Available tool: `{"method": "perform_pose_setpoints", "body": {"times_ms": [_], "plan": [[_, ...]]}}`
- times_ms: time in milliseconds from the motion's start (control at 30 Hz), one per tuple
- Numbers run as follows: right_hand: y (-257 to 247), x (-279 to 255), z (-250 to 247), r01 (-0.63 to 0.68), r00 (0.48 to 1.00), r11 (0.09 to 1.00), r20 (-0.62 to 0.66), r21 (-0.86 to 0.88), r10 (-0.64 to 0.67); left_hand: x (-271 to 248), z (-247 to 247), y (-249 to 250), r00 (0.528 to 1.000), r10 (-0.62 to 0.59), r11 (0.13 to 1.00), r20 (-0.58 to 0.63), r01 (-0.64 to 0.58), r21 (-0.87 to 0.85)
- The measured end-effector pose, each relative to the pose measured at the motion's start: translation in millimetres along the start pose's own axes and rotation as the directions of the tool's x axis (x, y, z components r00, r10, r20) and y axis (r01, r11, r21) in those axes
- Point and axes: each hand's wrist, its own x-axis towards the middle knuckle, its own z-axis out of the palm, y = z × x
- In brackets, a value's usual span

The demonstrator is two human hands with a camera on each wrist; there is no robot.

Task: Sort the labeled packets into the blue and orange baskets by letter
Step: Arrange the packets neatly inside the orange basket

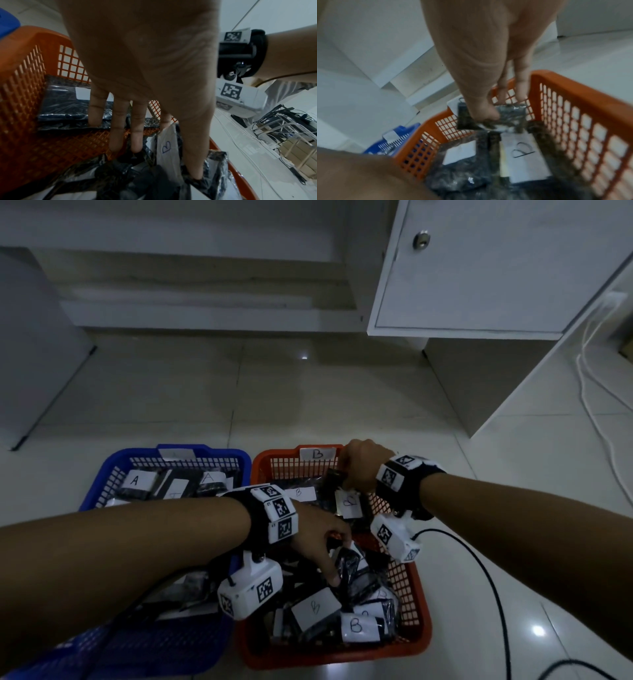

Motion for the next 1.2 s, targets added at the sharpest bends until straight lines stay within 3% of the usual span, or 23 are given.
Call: {"method": "perform_pose_setpoints", "body": {"times_ms": [133,300,400,500,600,833,1033,1200], "plan": [[2.5,-3.7,1.9,0.107,0.994,0.994,0.007,-0.016,-0.107,-1.0,1.3,0.0,1.000,-0.001,1.000,-0.004,0.001,-0.011],[18.9,-12.0,8.3,0.145,0.969,0.979,0.222,-0.146,-0.110,-1.6,-0.1,1.0,1.000,-0.008,1.000,0.016,0.008,0.002],[14.8,-19.6,0.0,0.195,0.959,0.961,0.243,-0.195,-0.146,-2.1,0.4,0.3,1.000,-0.013,1.000,0.015,0.013,-0.010],[10.0,-28.5,-0.9,0.291,0.950,0.884,0.223,-0.366,-0.221,-1.4,0.6,1.0,1.000,-0.016,1.000,0.020,0.016,-0.019],[11.1,-21.5,10.6,0.282,0.958,0.799,0.198,-0.530,-0.207,-2.2,0.7,1.6,1.000,-0.013,1.000,0.020,0.013,-0.021],[14.4,-21.7,1.5,0.255,0.962,0.874,0.197,-0.413,-0.188,-2.9,2.0,-1.0,1.000,-0.001,0.997,0.027,0.003,-0.072],[26.3,-30.0,1.5,0.260,0.965,0.833,0.158,-0.489,-0.209,-4.9,1.3,-3.9,0.999,-0.025,0.991,0.031,0.029,-0.128],[24.2,-36.0,4.5,0.274,0.962,0.858,0.115,-0.435,-0.249,-10.0,-0.4,-5.9,1.000,-0.023,0.982,0.002,0.023,-0.189]]}}
